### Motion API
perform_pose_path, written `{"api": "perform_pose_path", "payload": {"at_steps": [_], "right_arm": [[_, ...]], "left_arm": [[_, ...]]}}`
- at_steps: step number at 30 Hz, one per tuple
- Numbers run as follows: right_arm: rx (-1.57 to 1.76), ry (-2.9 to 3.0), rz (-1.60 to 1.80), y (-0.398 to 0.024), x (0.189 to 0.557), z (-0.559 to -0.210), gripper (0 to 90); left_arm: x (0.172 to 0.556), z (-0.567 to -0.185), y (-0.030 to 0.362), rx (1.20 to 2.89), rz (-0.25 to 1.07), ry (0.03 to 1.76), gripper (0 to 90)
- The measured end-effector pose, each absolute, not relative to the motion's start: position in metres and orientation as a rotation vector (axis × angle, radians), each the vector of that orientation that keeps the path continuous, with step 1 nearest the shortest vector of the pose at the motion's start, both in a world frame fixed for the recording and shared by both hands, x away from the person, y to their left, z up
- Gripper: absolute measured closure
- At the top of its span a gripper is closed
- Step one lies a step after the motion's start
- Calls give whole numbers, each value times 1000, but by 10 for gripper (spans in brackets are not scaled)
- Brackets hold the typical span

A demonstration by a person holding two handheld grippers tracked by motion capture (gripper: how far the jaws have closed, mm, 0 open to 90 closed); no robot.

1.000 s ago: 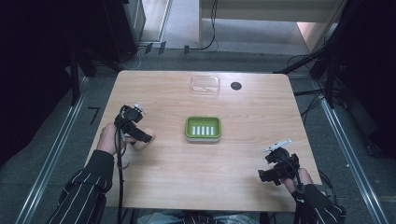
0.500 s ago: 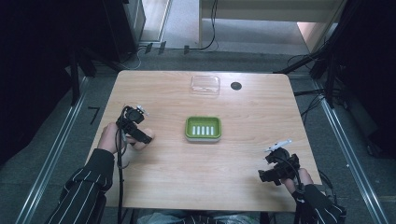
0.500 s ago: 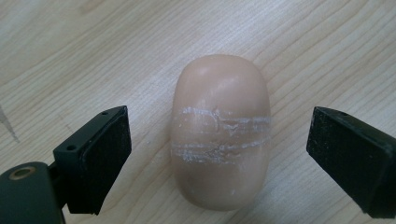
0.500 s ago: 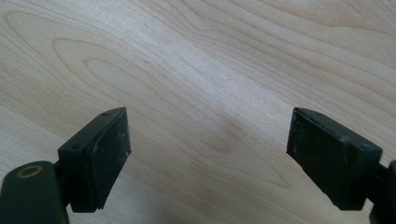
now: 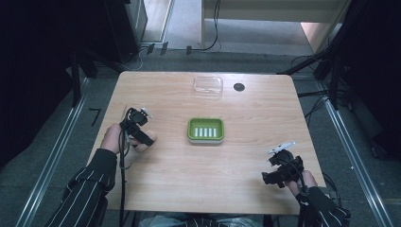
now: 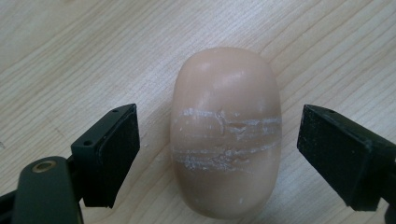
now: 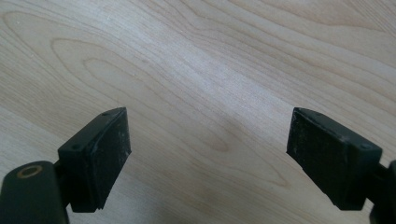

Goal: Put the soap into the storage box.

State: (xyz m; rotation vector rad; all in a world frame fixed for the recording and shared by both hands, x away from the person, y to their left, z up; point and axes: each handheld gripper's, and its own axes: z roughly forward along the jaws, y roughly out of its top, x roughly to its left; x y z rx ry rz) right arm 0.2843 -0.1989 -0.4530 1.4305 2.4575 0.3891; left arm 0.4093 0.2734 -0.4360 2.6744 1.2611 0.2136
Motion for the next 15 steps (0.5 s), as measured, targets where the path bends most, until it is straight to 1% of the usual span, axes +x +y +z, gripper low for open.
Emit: {"api": "perform_pose_path", "payload": {"at_steps": [7,13,15], "right_arm": [[1432,2457,390,-199,284,-453,142],[1433,2455,392,-199,284,-453,142],[1433,2458,388,-199,284,-453,142]], "left_arm": [[409,-440,271,2687,217,1262,141],[409,-445,269,2712,192,1250,182],[409,-445,270,2713,184,1244,224]]}}
